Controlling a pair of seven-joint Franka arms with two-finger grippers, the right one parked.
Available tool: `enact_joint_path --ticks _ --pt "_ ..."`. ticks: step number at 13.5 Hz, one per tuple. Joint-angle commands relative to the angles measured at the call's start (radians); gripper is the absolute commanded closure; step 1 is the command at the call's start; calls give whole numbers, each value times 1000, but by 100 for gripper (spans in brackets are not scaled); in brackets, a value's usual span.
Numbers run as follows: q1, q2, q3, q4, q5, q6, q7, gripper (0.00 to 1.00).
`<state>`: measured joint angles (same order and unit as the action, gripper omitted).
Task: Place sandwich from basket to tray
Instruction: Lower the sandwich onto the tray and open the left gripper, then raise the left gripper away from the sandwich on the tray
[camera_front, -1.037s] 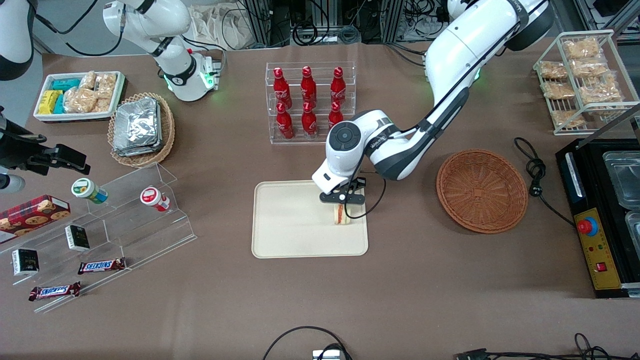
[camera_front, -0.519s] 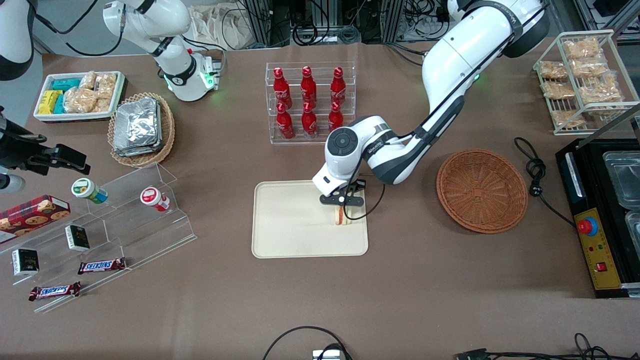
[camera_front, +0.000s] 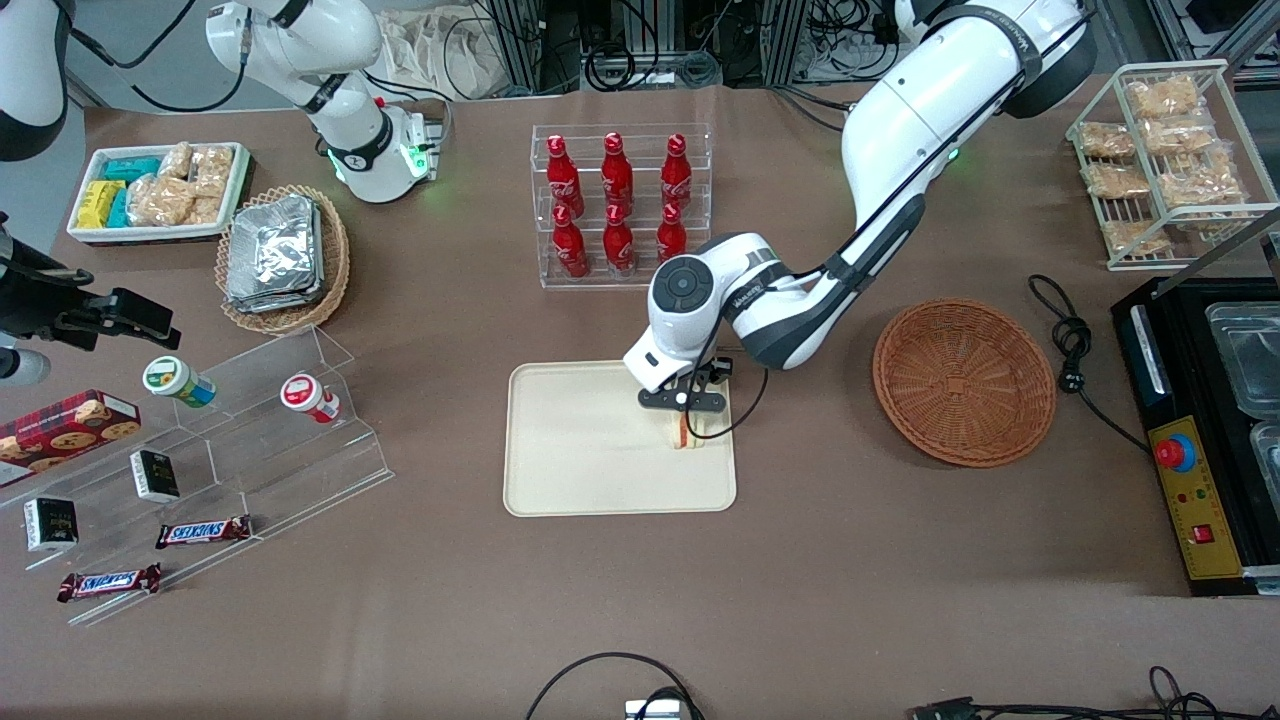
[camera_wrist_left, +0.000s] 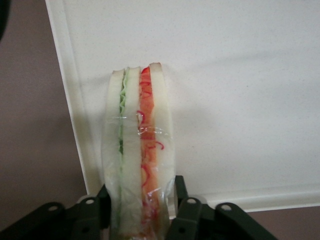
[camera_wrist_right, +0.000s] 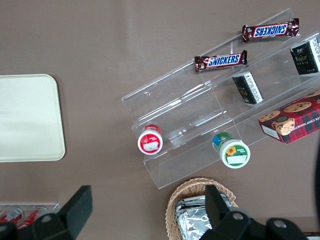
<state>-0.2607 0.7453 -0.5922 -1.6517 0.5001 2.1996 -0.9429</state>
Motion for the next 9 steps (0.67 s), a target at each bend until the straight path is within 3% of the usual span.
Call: enact_joint_path --ticks 1,9 --pt "-14 17 6 42 20 -6 -25 0" --pt "8 -1 3 143 1 -105 -37 0"
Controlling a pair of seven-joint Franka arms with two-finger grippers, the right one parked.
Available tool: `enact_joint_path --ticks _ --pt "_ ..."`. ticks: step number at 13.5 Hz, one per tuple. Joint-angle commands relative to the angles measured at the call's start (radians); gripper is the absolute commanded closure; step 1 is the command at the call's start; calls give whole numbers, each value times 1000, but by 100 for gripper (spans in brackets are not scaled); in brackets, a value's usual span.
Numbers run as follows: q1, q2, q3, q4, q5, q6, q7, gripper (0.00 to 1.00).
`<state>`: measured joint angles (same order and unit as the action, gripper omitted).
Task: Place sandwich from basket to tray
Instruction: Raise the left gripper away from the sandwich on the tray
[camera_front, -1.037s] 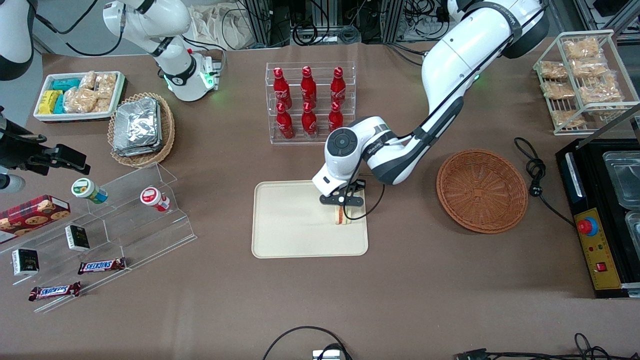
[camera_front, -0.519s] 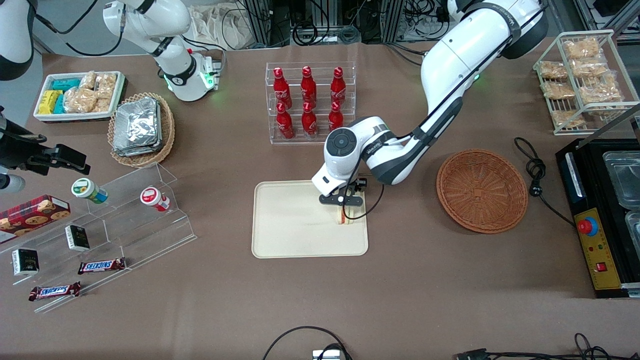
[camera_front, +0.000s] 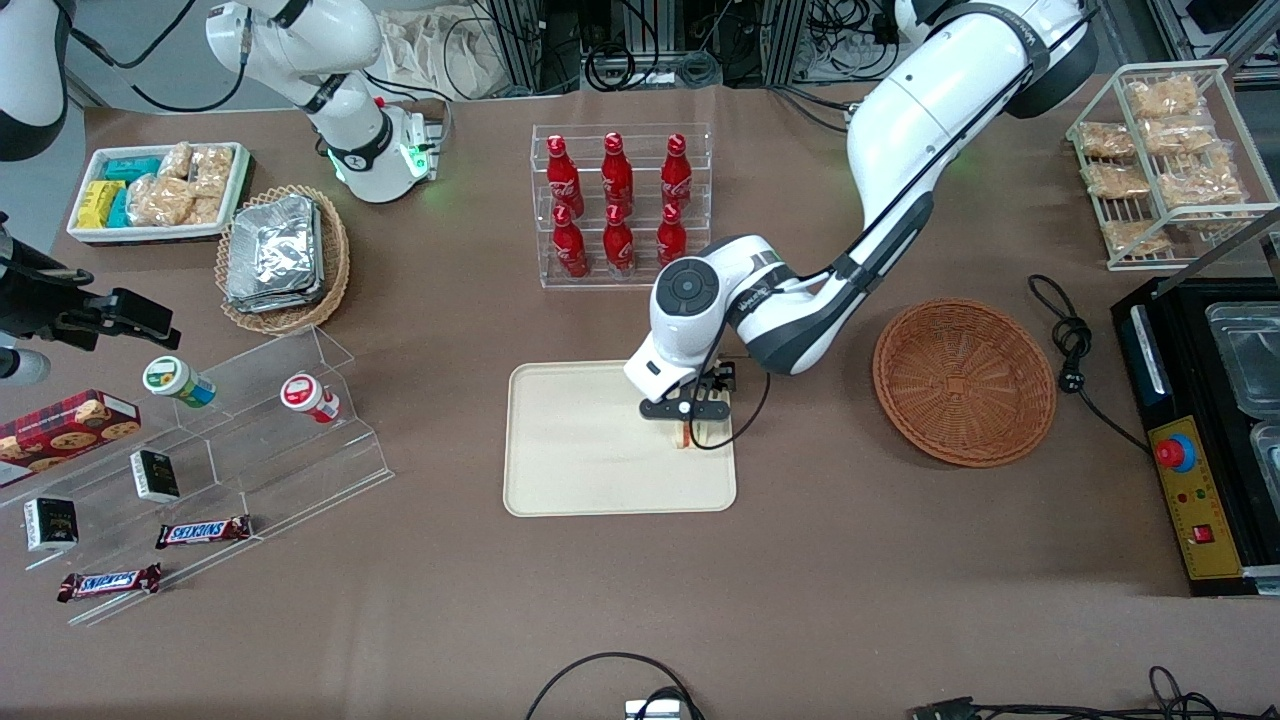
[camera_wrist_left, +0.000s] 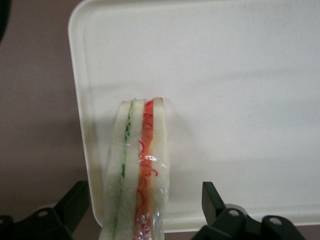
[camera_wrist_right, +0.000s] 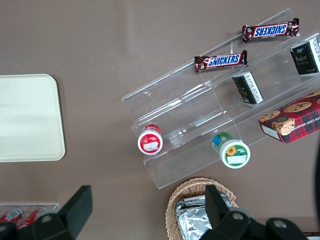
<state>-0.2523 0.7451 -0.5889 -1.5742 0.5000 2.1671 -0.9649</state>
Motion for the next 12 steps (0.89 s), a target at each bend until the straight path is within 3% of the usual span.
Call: enact_joint_path --ticks 1,6,12 --pt "2 -1 0 107 2 -123 -15 0" --pt "13 -71 3 154 11 -196 -64 0" --pt "111 -142 6 235 22 -315 -61 0"
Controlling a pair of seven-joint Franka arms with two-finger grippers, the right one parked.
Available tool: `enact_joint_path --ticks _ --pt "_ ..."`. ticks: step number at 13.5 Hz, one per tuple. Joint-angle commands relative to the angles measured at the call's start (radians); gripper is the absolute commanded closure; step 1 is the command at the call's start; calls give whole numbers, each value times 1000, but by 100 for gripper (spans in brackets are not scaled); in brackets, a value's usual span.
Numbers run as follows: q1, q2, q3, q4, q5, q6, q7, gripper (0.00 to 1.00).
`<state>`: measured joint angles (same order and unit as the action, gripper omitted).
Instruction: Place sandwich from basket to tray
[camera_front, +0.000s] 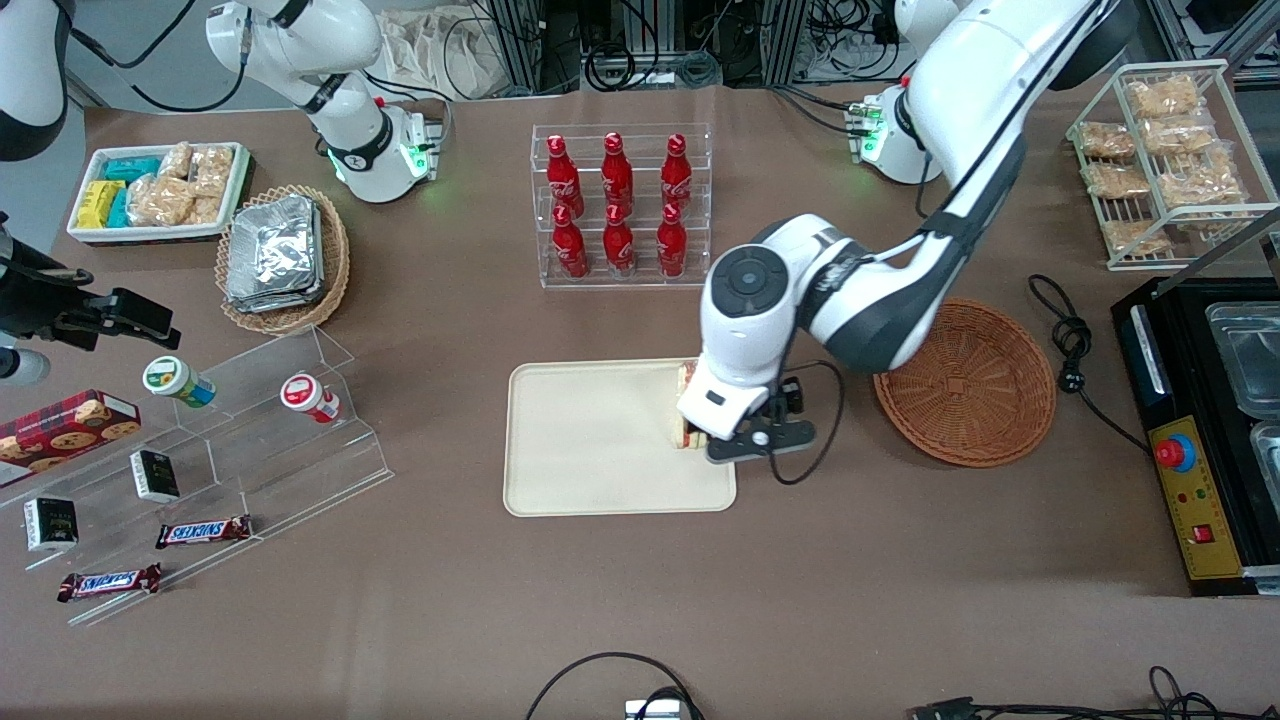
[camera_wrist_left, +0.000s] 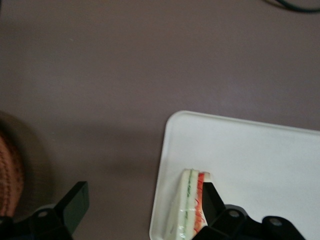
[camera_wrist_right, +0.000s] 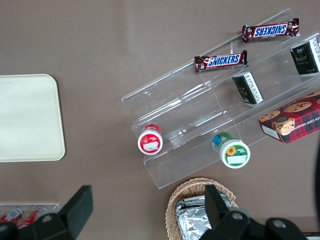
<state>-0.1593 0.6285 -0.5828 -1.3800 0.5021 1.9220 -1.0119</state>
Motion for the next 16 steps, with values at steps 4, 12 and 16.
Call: enact_joint_path --ticks 4,12,16 --pt "26 -98 75 53 18 -119 -2 0" --pt "216 -228 72 50 -100 -189 209 0" --pt "268 -285 77 30 -160 -239 360 0"
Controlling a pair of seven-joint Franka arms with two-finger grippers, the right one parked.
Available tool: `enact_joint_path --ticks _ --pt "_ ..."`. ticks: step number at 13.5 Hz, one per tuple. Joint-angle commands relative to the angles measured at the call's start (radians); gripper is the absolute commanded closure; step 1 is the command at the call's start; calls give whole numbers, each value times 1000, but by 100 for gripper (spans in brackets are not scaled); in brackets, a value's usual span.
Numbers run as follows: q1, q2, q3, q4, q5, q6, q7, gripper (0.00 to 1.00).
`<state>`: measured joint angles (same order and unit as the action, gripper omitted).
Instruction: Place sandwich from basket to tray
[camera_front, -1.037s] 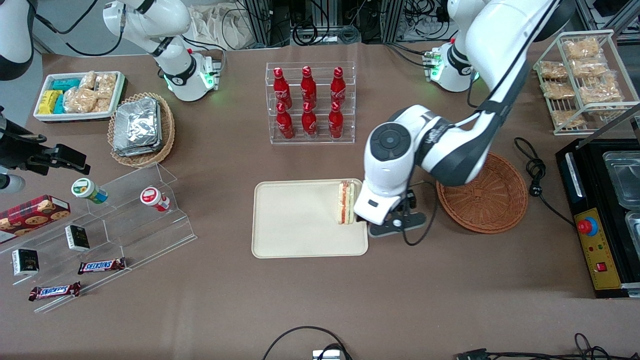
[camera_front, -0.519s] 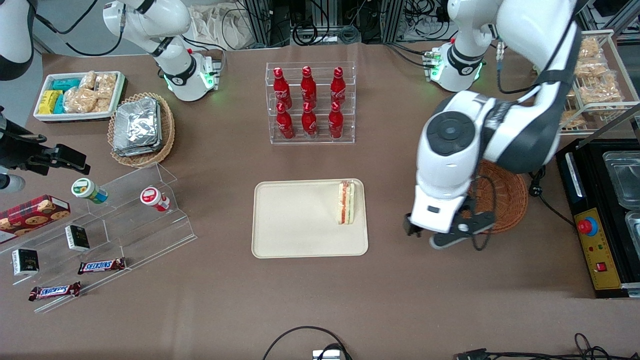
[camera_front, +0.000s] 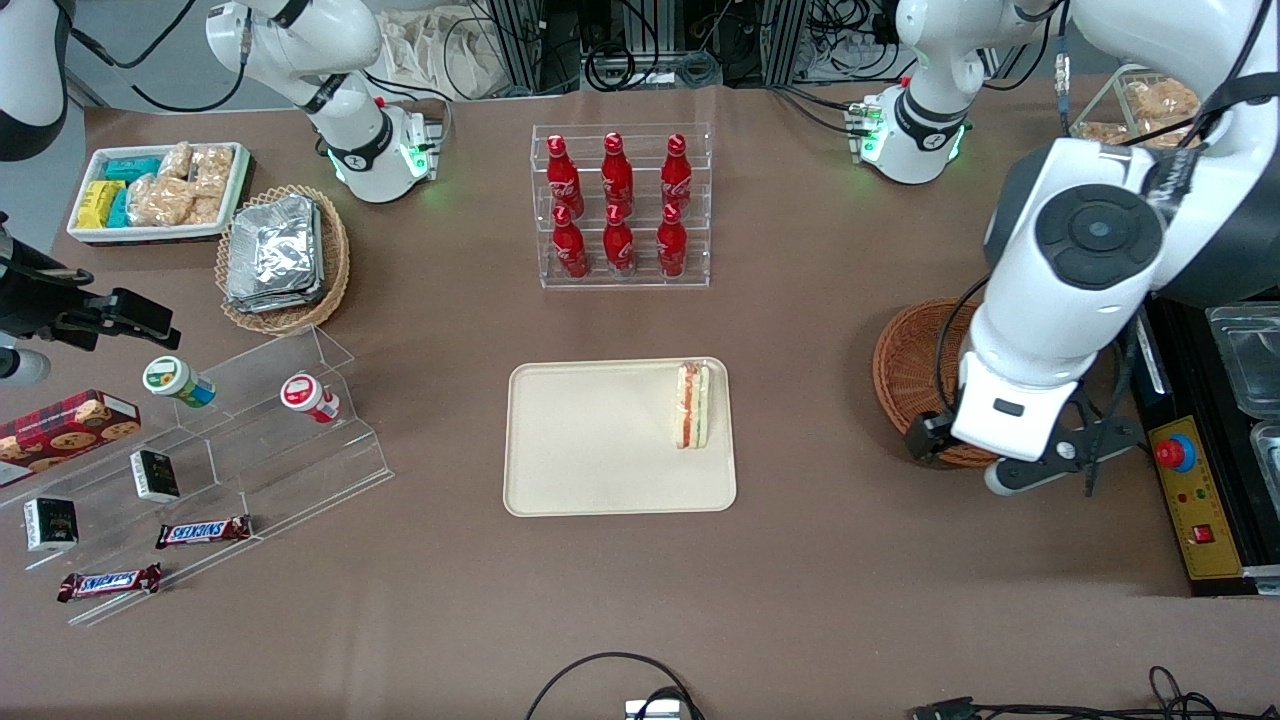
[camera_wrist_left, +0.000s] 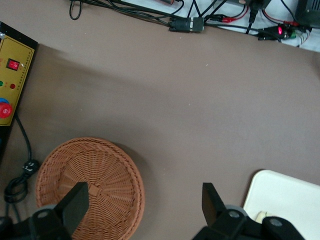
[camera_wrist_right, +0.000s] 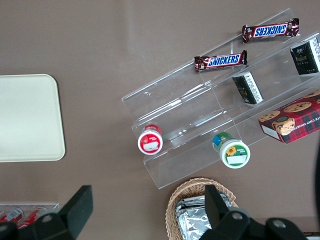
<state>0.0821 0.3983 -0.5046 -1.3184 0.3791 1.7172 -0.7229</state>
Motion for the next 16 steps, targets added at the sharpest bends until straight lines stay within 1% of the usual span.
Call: enact_joint_path --ticks 1,2,3,5,6,7,9,11,13,14,16 --pt "42 -74 -2 -45 -43 -51 95 0" --pt "57 -107 0 -76 -60 -50 123 0" --pt "61 -140 33 -108 -93 -44 161 0" --pt "18 -214 173 -156 -190 -45 302 0" --pt "4 -245 234 -172 -227 -53 382 0" --pt "-1 -271 274 -189 -252 -57 445 0" --pt "-2 -327 311 -232 -272 -76 514 0" --pt "4 -370 322 -265 -278 -87 578 0" --pt "5 -413 359 -288 -336 -114 641 0" --pt "5 -429 369 -291 -353 -138 663 0" --pt "5 -452 371 -291 -356 -175 698 0"
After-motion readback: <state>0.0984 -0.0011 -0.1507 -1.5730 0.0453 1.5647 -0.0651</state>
